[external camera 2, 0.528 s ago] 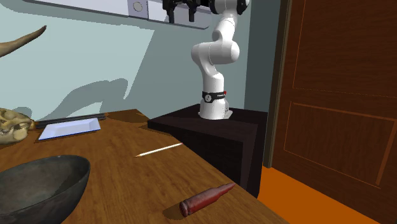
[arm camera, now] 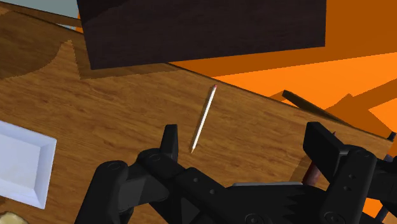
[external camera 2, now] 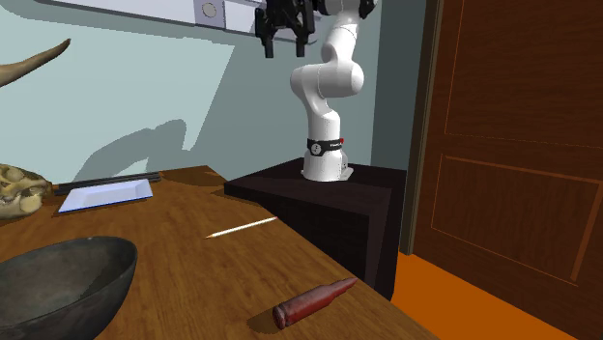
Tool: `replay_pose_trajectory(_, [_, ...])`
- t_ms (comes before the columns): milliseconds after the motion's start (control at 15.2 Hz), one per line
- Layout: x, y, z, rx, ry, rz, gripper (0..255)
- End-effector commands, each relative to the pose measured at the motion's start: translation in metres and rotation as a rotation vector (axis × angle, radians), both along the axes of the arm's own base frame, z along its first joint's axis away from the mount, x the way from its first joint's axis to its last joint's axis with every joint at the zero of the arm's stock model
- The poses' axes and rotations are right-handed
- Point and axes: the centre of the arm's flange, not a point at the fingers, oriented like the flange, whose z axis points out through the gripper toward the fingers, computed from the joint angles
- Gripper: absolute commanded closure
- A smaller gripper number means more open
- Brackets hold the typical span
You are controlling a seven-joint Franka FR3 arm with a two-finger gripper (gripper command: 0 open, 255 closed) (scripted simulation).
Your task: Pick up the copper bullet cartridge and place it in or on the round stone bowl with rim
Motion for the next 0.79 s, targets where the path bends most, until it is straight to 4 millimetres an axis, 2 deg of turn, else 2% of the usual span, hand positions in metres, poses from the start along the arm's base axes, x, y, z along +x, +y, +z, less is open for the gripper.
replay_pose_trajectory(0, [0.013, 0.011, -0.020, 0.003, -0.003, -0.017, 0])
replay_pose_trajectory(726, [0.072, 0.081, -0.130, 0.016, -0.014, -0.101, 0])
